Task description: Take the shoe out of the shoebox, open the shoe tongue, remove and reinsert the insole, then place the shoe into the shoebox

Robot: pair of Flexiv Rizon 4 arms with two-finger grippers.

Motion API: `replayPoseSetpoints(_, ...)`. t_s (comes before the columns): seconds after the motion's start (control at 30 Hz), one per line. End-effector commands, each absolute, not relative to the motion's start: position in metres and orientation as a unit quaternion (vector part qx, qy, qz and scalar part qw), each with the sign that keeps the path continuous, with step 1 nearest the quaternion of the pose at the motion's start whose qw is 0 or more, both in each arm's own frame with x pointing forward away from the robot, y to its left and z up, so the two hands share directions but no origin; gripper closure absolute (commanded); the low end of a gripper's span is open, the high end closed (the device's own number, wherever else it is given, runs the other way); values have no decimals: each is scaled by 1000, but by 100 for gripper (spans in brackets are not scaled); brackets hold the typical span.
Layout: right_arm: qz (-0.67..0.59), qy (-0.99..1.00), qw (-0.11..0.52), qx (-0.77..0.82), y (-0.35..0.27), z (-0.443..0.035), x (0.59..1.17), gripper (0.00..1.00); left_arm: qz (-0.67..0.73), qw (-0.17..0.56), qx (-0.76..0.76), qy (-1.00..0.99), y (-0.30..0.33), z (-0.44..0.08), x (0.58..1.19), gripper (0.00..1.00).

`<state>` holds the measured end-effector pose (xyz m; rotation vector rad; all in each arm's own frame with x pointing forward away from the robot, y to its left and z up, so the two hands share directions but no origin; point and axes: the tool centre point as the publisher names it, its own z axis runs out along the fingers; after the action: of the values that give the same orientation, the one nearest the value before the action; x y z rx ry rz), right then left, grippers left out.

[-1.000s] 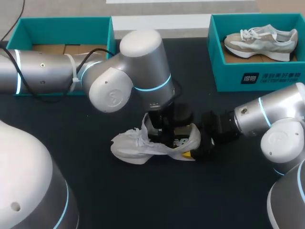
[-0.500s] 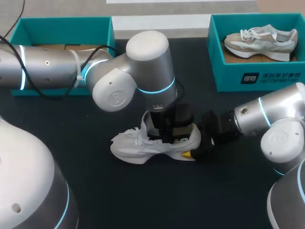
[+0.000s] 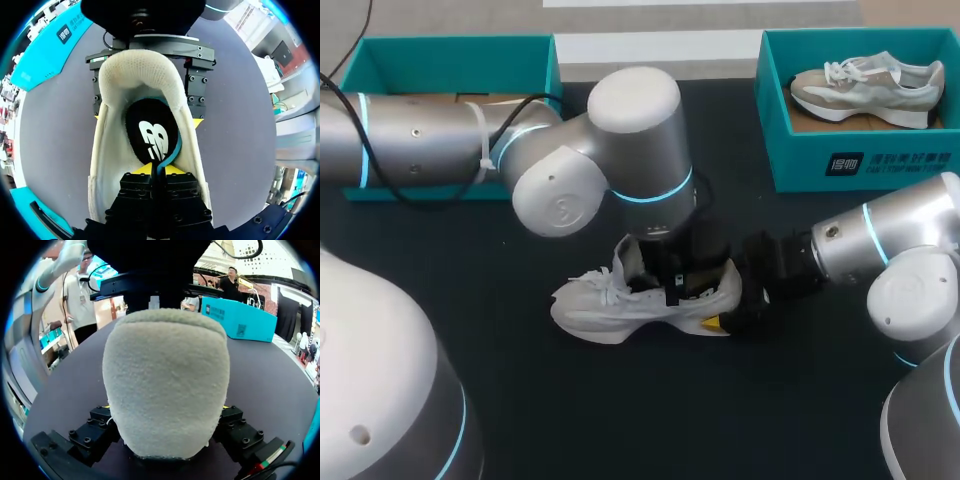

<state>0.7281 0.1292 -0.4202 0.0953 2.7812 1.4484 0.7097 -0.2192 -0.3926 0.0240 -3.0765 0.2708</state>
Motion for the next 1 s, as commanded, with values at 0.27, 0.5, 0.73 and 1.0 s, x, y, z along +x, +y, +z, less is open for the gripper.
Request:
replayPoseSetpoints(0.27, 460, 888, 3, 31, 130, -419, 728, 100, 126, 32, 32, -991, -192, -377, 705, 100)
replayPoseSetpoints(0.5, 460, 888, 3, 31, 130, -419, 728, 100, 158, 38, 36, -986, -181, -370, 709, 100)
replayPoseSetpoints(0.73, 460, 888, 3, 31, 130, -419, 728, 100, 189, 32, 45, -980, -175, -358, 709, 100)
replayPoseSetpoints(1.0, 460, 888, 3, 31, 130, -419, 728, 100, 203, 18, 41, -978, -181, -339, 712, 100)
